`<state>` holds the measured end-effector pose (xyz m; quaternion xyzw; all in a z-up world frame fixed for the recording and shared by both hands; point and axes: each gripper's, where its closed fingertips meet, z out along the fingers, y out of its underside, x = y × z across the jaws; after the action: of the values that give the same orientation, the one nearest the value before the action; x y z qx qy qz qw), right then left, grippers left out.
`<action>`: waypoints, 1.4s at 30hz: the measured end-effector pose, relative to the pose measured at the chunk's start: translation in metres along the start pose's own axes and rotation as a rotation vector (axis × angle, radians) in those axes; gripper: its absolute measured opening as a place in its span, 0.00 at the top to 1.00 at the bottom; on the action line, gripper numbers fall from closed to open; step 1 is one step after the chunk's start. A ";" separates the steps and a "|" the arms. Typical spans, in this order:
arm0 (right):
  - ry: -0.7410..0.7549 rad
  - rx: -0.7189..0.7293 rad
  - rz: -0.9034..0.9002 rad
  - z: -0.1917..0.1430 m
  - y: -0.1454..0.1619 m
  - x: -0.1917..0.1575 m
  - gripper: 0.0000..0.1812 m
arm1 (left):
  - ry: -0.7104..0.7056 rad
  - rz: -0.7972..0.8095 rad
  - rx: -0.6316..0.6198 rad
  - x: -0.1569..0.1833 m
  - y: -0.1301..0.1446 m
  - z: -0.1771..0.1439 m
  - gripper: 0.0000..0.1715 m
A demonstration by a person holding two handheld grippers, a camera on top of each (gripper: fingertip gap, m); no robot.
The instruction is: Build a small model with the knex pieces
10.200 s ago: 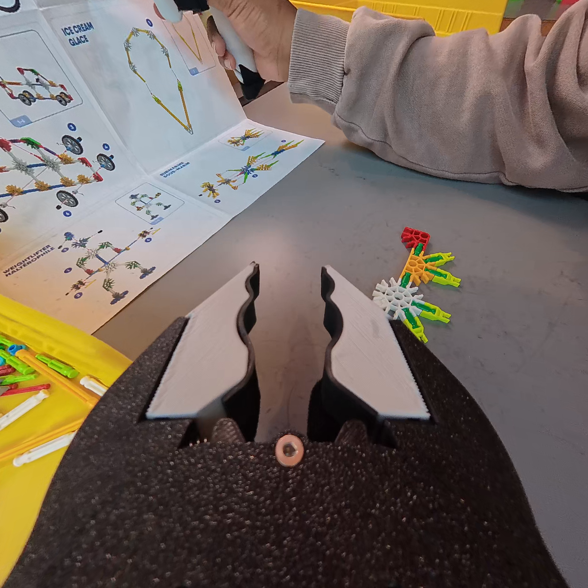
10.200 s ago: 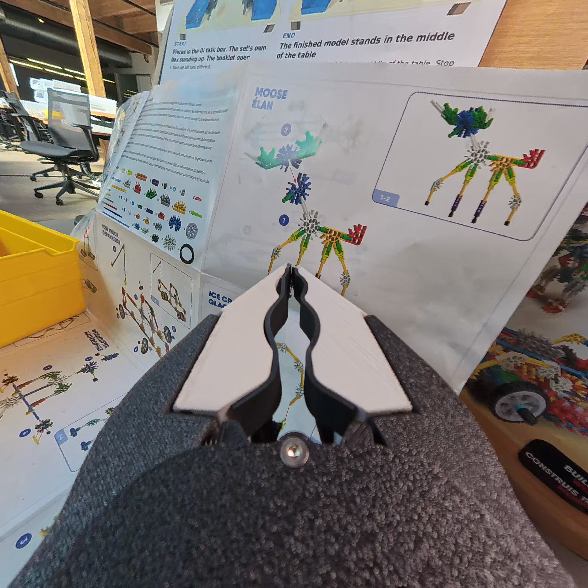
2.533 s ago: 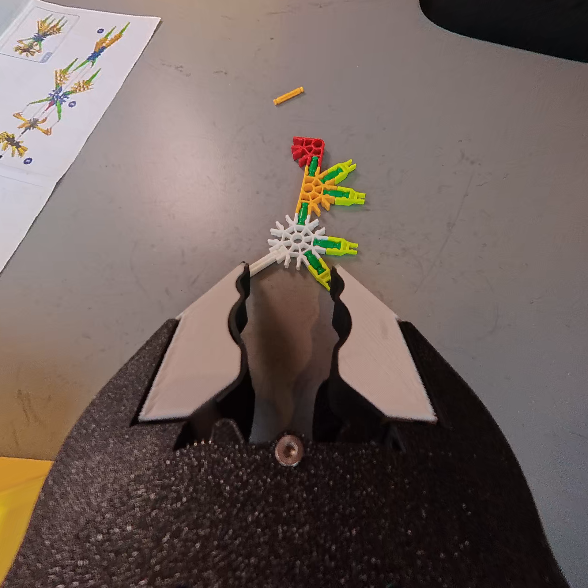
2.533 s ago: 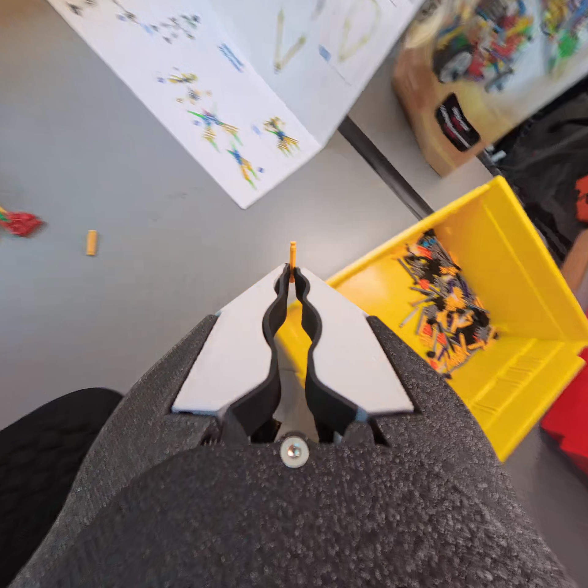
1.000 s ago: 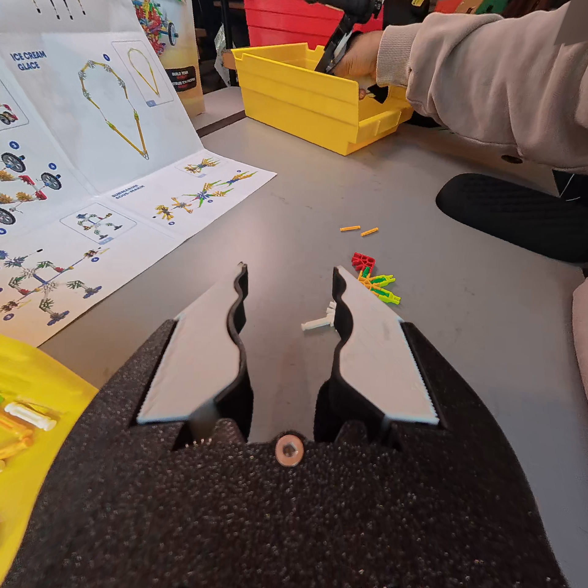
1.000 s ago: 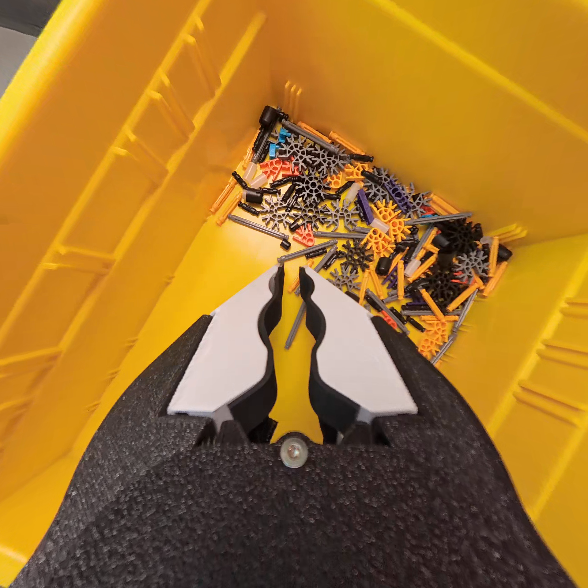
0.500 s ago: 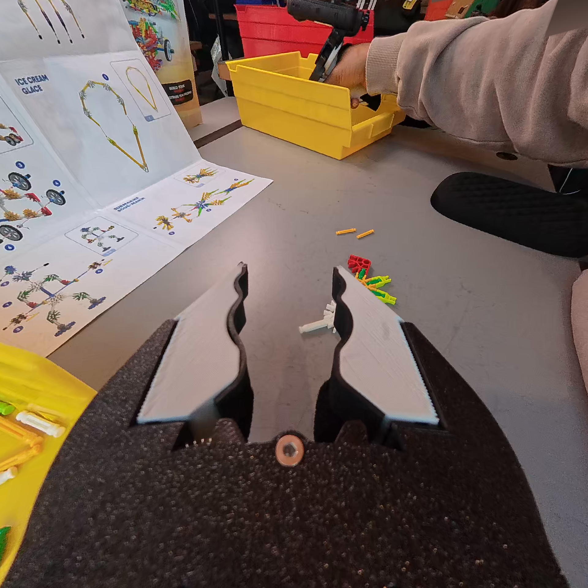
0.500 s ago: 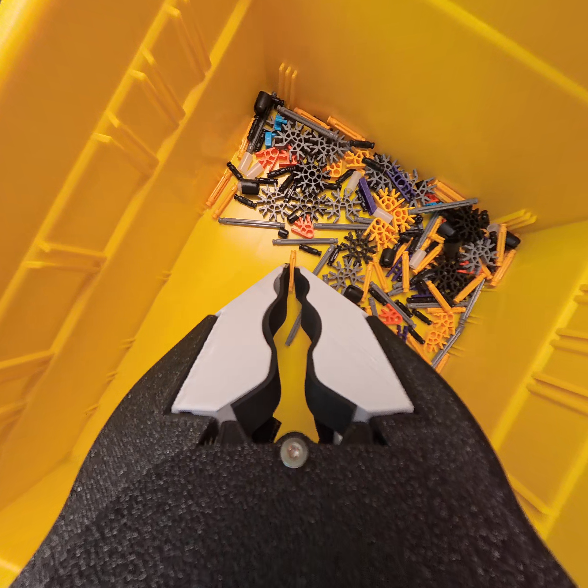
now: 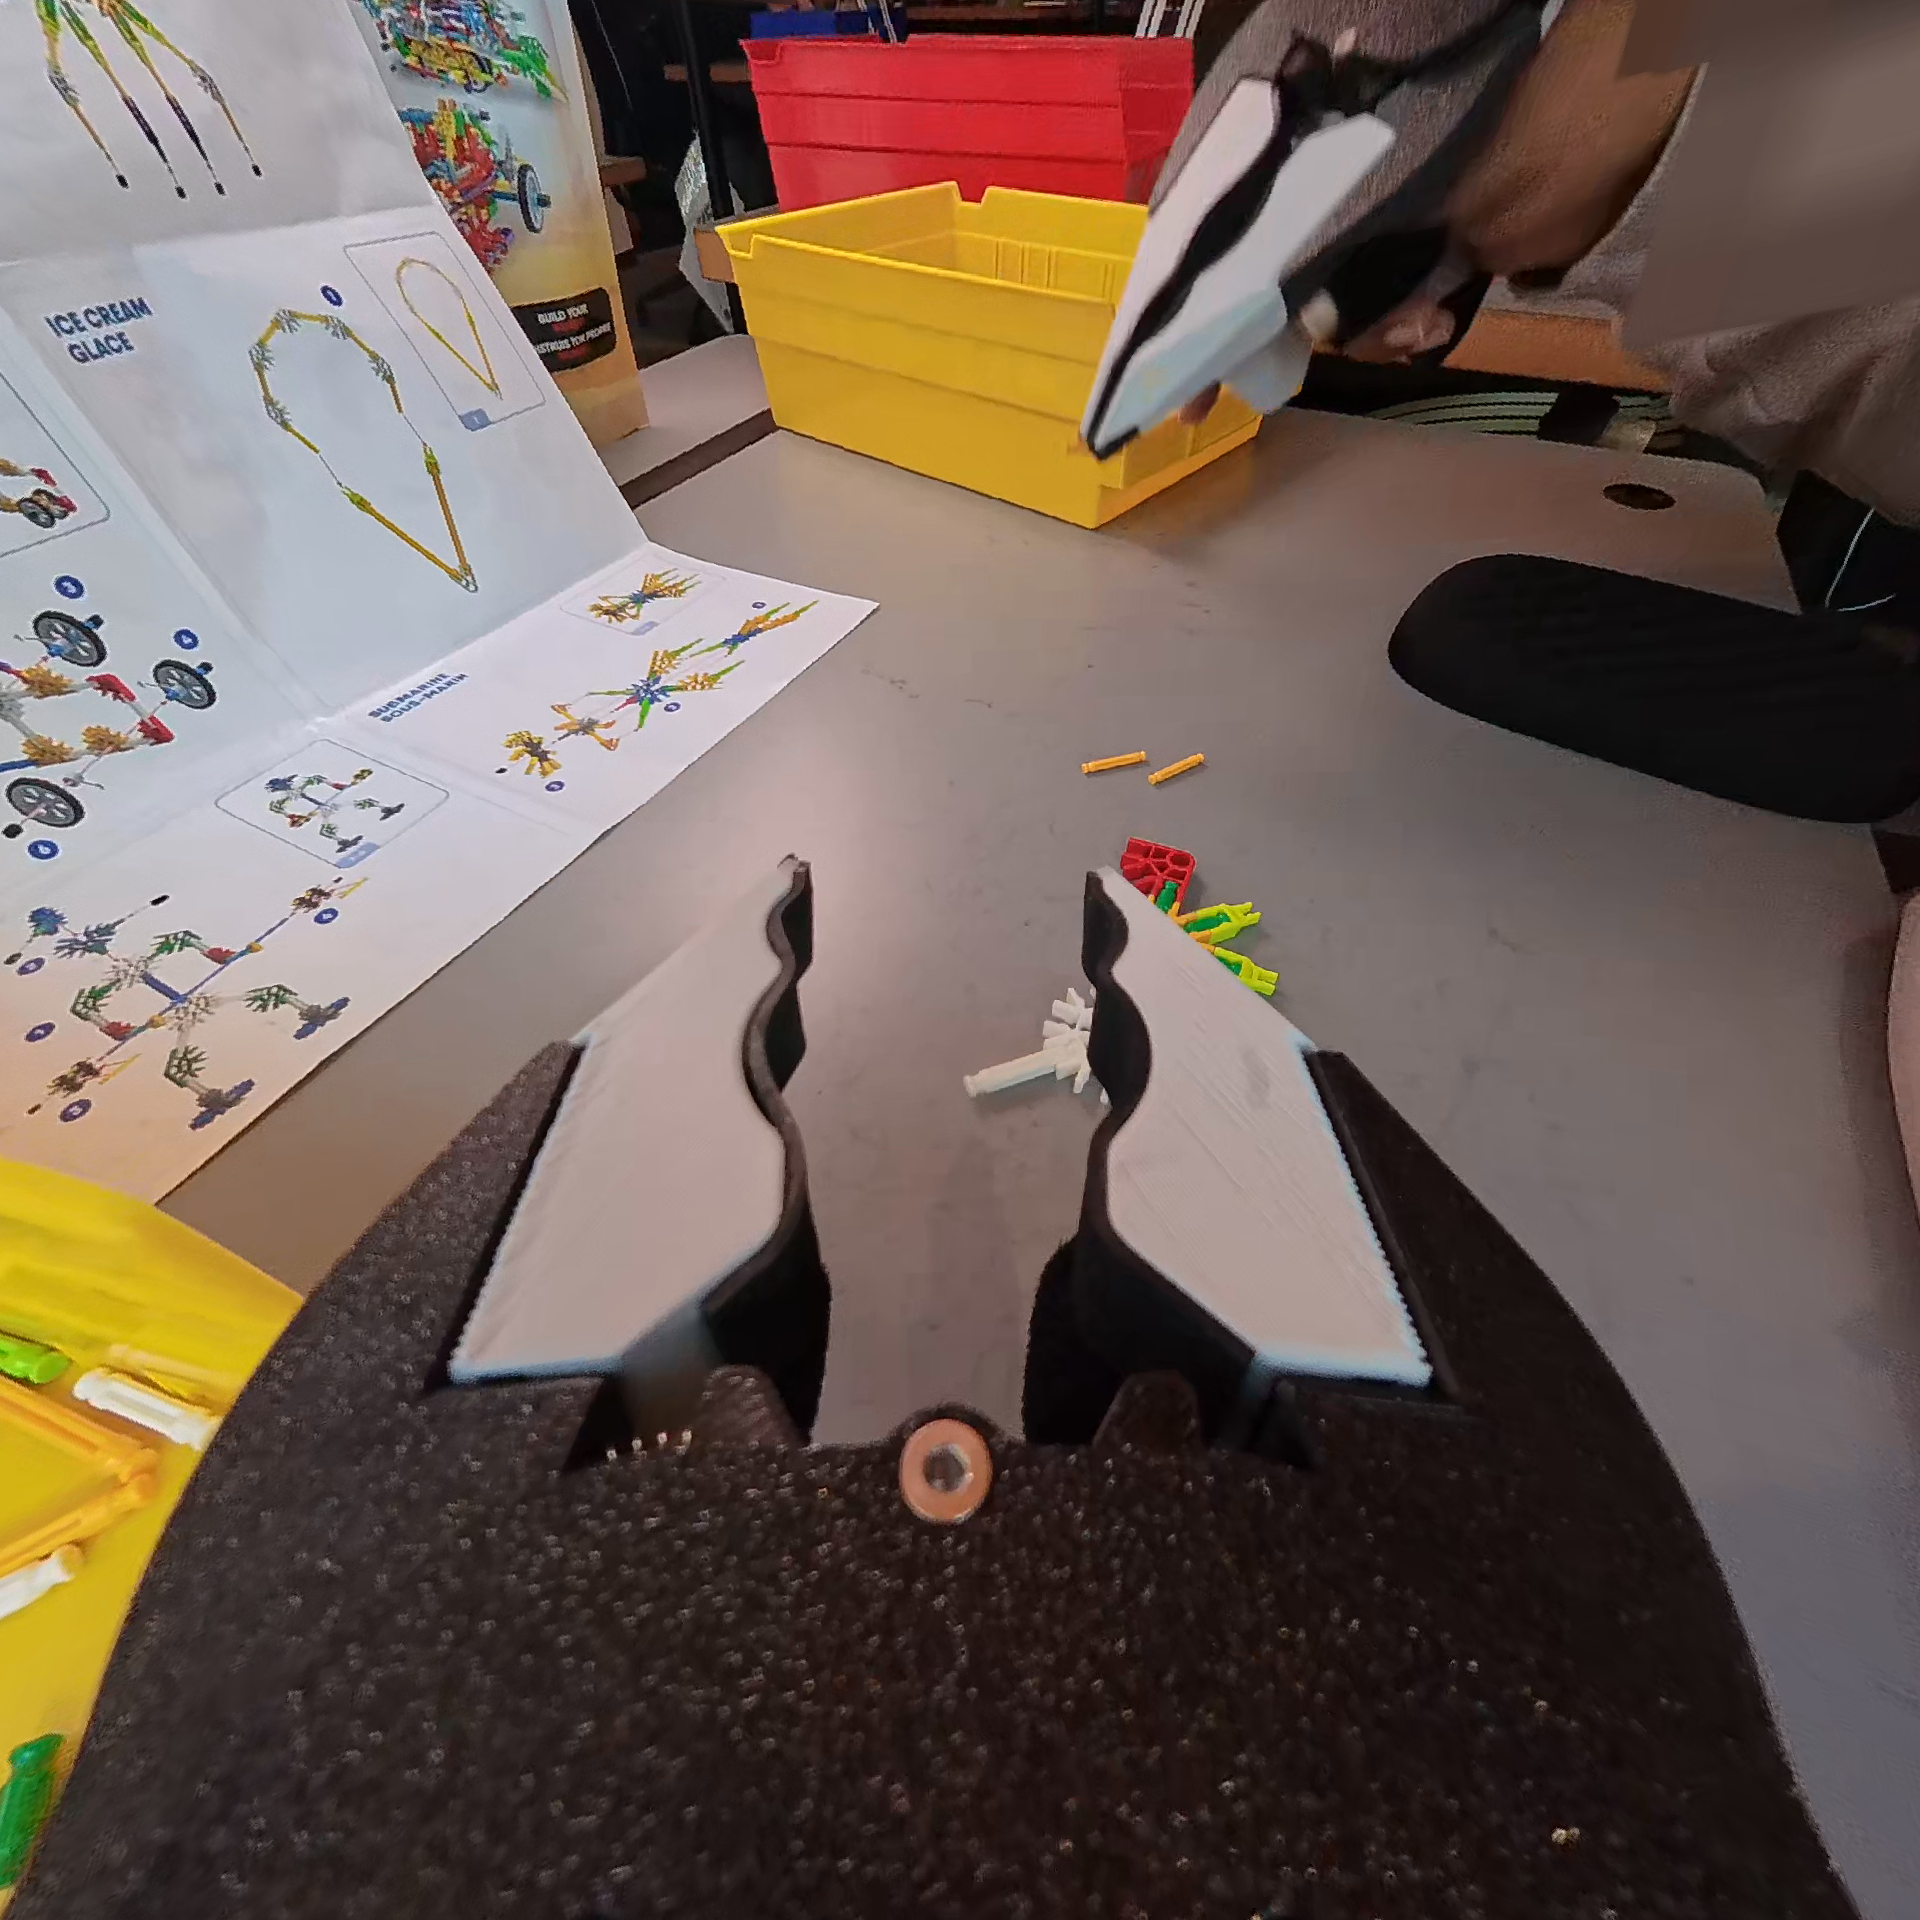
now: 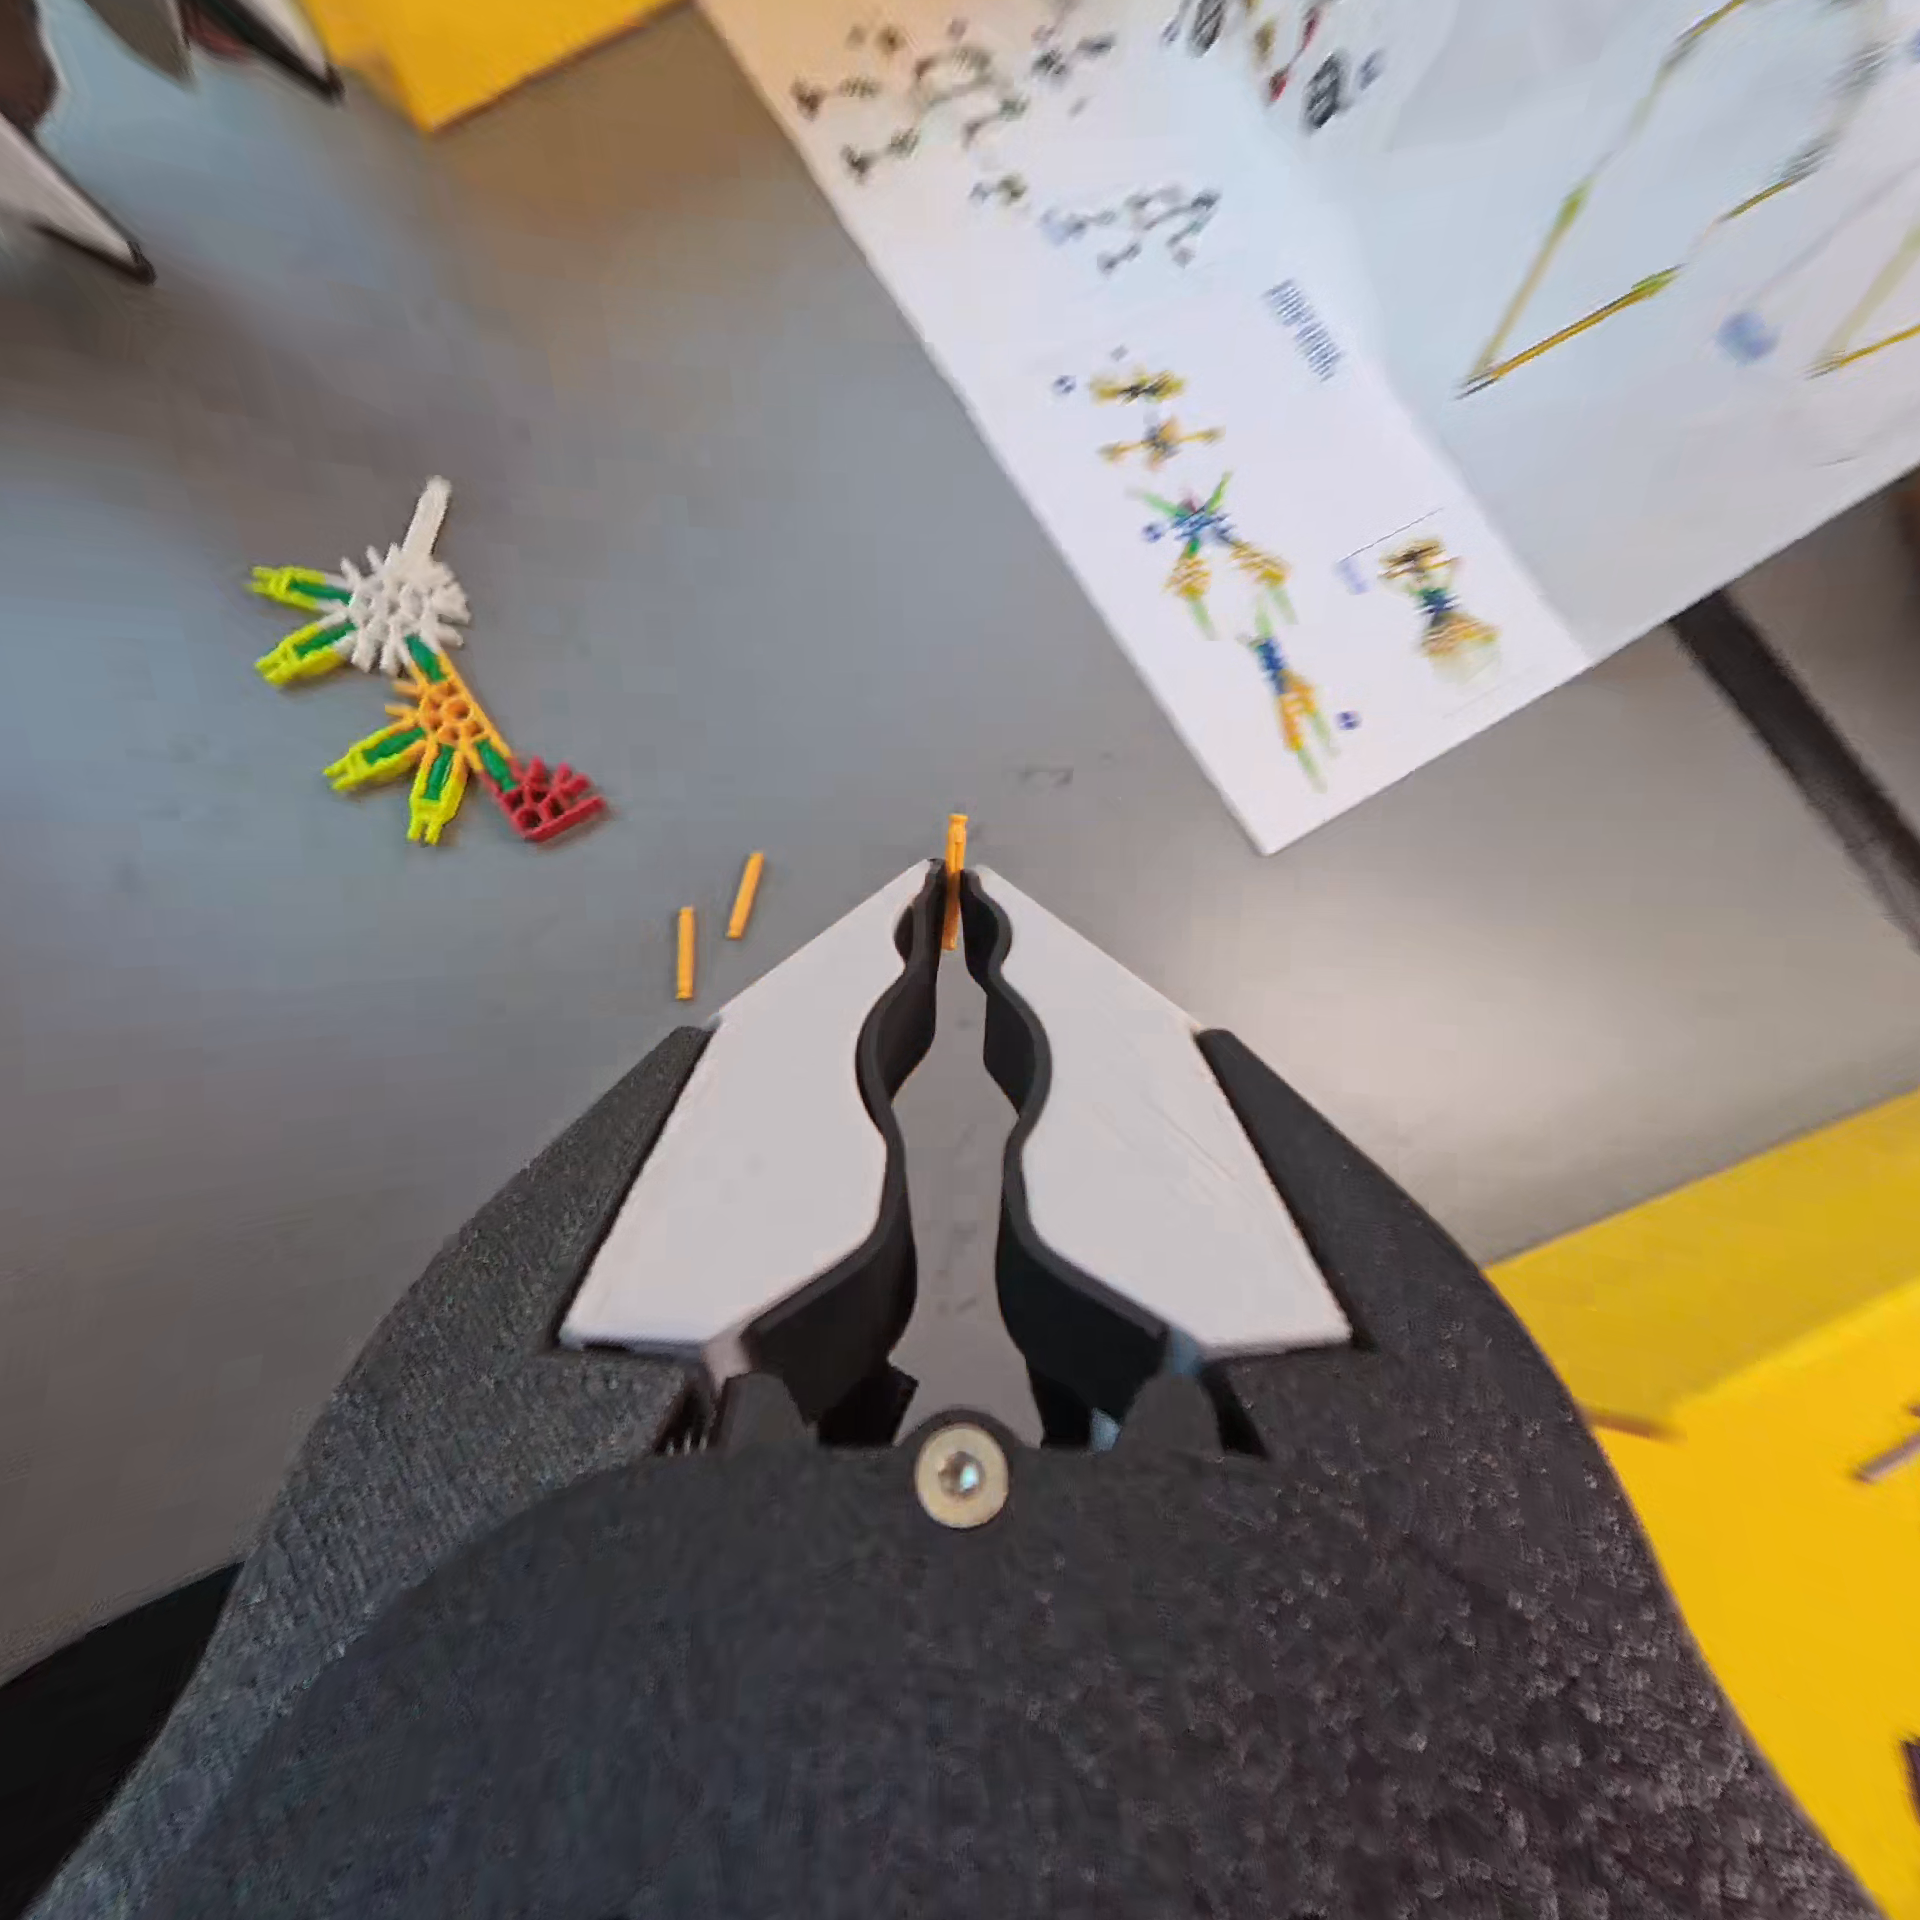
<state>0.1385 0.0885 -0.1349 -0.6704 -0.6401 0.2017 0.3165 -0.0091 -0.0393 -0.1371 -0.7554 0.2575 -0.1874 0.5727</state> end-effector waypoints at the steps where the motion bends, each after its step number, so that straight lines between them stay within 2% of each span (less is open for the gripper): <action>1: -0.023 -0.043 -0.011 0.013 0.010 -0.015 0.99 | -0.003 0.009 -0.001 0.001 -0.001 -0.001 0.70; 4: -0.044 -0.120 -0.023 0.042 0.032 -0.034 0.99 | -0.017 0.027 0.007 0.002 -0.003 -0.003 0.70; 8: -0.066 -0.159 -0.031 0.058 0.045 -0.045 0.99 | -0.029 0.025 0.011 -0.001 -0.005 -0.005 0.70; 14: -0.064 -0.147 -0.006 0.060 0.047 -0.045 0.96 | -0.030 0.025 0.000 -0.001 -0.002 -0.004 0.70; 16: -0.065 -0.088 -0.007 0.051 0.036 -0.040 0.93 | -0.025 0.019 -0.010 -0.001 0.000 -0.002 0.70; 19: 0.053 0.049 0.023 0.014 0.002 0.003 0.93 | -0.019 0.004 -0.023 -0.001 0.005 0.000 0.70; 21: 0.168 0.127 0.085 -0.021 -0.015 0.049 0.94 | -0.019 0.000 -0.027 -0.001 0.006 0.002 0.70; 23: 0.313 0.168 0.138 -0.055 -0.020 0.107 0.94 | -0.019 -0.001 -0.034 -0.001 0.008 0.003 0.70; 25: 0.471 0.121 0.177 -0.079 -0.002 0.173 0.95 | -0.020 -0.001 -0.043 -0.001 0.010 0.004 0.70; 27: 0.534 0.010 0.269 -0.084 0.034 0.230 0.95 | -0.023 -0.004 -0.050 -0.001 0.012 0.005 0.69; 29: 0.563 -0.107 0.376 -0.079 0.078 0.274 0.95 | -0.027 -0.008 -0.059 -0.002 0.014 0.006 0.70; 31: 0.576 -0.223 0.446 -0.069 0.118 0.301 0.96 | -0.036 -0.009 -0.067 -0.004 0.016 0.007 0.69; 35: 0.493 -0.391 0.556 -0.043 0.171 0.309 0.97 | -0.052 -0.030 -0.076 -0.010 0.020 0.007 0.70; 42: 0.426 -0.406 0.607 -0.031 0.187 0.298 1.00 | -0.038 -0.064 -0.086 -0.013 0.024 0.010 0.70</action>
<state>0.3258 0.3804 -0.2003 -0.9040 -0.3605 0.0128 0.2294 -0.0182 -0.0288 -0.1627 -0.7905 0.2302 -0.1799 0.5383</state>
